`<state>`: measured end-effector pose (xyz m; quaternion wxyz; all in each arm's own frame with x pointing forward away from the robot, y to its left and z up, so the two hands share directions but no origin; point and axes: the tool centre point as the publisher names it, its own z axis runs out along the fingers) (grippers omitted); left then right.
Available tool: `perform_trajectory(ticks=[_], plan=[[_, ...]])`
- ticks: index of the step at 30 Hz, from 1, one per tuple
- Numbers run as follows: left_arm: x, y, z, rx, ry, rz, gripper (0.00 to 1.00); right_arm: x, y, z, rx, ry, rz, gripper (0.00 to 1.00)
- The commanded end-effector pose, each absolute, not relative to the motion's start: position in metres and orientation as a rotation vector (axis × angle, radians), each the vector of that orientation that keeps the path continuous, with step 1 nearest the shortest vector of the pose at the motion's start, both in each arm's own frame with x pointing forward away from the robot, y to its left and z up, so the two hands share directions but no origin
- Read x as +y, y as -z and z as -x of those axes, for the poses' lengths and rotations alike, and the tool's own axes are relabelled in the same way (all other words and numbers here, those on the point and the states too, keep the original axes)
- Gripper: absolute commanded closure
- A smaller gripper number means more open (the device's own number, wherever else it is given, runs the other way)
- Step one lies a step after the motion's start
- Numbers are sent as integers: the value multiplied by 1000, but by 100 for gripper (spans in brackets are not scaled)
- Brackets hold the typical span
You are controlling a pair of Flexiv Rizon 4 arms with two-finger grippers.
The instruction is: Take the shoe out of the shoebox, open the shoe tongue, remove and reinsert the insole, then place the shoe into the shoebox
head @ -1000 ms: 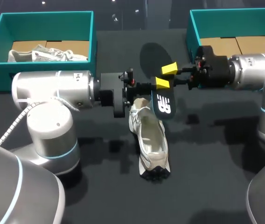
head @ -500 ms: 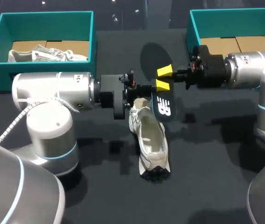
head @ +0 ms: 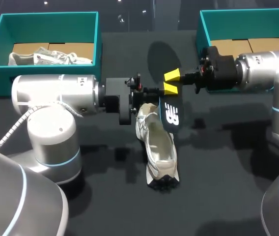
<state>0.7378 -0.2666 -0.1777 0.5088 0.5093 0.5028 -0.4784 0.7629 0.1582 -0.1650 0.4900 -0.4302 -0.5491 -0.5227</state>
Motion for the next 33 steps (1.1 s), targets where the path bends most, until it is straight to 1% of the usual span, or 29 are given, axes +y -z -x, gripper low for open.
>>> perform_trajectory(ticks=[1,6,10,13,24,29,31,33], plan=[[-247,171,-733,1232,1135,-1239,0,153,166,-761,-1332,1262,1057,100],[-204,168,-734,1318,1120,-1263,0,144,170,-758,-1317,1252,1086,100],[-161,160,-746,1370,1056,-1442,0,142,173,-756,-1305,1244,1101,100],[-161,160,-746,1370,1056,-1442,0,148,179,-757,-1283,1160,1064,100],[-162,159,-746,1370,1068,-1462,0,151,180,-757,-1294,1157,1077,100],[-143,144,-769,1487,1098,-1549,0,161,181,-760,-1288,1140,1095,100],[-134,138,-784,1626,1138,-1610,0,165,186,-761,-1277,1134,1107,100],[-131,136,-789,1670,1092,-1651,0,168,190,-760,-1266,1133,1114,100]])
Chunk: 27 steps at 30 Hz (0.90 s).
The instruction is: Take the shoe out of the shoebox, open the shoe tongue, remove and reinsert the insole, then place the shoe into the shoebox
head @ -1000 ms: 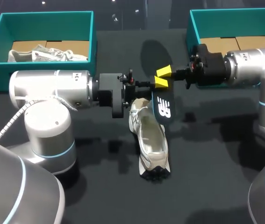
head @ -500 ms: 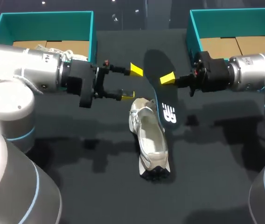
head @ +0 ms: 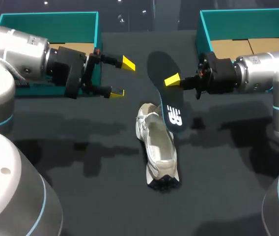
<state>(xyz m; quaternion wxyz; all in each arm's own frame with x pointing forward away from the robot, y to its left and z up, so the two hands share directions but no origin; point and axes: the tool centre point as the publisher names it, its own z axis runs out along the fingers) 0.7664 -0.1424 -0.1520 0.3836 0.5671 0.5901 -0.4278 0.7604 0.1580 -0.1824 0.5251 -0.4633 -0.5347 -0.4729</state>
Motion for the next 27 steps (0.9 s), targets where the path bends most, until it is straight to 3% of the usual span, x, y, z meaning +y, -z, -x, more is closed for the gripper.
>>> perform_trajectory(ticks=[1,12,17,27], plan=[[-131,136,-789,1670,1092,-1651,0,170,192,-760,-1263,1127,1123,100],[-131,136,-789,1670,1092,-1651,0,170,194,-760,-1261,1124,1125,100],[-142,107,-813,1796,1042,-1698,0,170,194,-760,-1261,1124,1125,100],[-172,85,-844,2235,494,-1962,0,170,194,-760,-1261,1124,1125,100]])
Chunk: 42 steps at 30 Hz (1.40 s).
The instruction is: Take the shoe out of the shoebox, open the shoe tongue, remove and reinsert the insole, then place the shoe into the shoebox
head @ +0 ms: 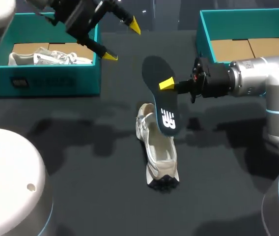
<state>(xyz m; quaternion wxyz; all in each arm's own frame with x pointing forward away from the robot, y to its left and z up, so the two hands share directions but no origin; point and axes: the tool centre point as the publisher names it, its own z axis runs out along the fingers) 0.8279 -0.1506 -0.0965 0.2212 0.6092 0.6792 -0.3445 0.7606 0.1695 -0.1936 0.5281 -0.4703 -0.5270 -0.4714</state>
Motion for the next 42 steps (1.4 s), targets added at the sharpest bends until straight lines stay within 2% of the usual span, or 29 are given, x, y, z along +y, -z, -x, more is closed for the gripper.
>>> perform_trajectory(ticks=[1,20,37,42], plan=[[-175,86,-846,2248,455,-1984,0,170,194,-760,-1261,1124,1125,100],[-236,99,-840,2427,1,-2222,0,170,194,-760,-1261,1124,1125,100],[-250,88,-837,2485,-89,-2272,0,170,194,-760,-1261,1124,1125,100],[-244,87,-832,2444,15,-2177,0,170,194,-760,-1261,1124,1125,100]])
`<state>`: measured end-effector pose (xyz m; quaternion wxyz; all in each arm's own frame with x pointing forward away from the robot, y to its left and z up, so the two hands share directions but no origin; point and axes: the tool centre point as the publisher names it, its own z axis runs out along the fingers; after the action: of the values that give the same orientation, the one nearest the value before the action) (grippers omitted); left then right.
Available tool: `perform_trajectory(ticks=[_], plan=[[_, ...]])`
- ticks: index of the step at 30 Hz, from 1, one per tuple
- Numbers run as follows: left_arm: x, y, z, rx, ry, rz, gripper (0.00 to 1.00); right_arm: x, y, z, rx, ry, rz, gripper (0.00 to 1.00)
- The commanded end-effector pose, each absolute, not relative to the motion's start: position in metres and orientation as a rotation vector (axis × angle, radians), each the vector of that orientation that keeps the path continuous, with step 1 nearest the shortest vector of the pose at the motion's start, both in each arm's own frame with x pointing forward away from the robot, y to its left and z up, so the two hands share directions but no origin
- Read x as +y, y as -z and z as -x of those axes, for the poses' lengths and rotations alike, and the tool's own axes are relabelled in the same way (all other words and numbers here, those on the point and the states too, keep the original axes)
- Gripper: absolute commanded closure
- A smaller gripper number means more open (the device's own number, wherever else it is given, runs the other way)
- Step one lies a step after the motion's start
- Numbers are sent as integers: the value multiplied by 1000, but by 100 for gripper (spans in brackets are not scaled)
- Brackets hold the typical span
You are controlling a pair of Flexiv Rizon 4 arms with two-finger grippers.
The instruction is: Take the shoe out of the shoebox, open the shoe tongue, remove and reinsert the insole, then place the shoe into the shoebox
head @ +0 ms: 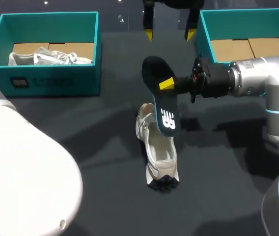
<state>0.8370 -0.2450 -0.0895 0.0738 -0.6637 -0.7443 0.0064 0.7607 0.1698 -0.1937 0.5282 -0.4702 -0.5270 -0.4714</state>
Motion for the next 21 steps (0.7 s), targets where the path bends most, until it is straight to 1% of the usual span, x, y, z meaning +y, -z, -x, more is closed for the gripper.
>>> perform_trajectory(ticks=[1,8,14,21], plan=[[-241,88,-831,-2287,-75,2012,0,170,194,-760,-1261,1124,1125,100],[-221,95,-820,-2434,-428,2047,0,170,194,-760,-1261,1124,1125,100],[-192,98,-810,-2633,-702,2056,0,170,194,-760,-1261,1124,1125,100],[-162,112,-805,-2854,-1244,2004,0,170,194,-760,-1261,1124,1125,100]])
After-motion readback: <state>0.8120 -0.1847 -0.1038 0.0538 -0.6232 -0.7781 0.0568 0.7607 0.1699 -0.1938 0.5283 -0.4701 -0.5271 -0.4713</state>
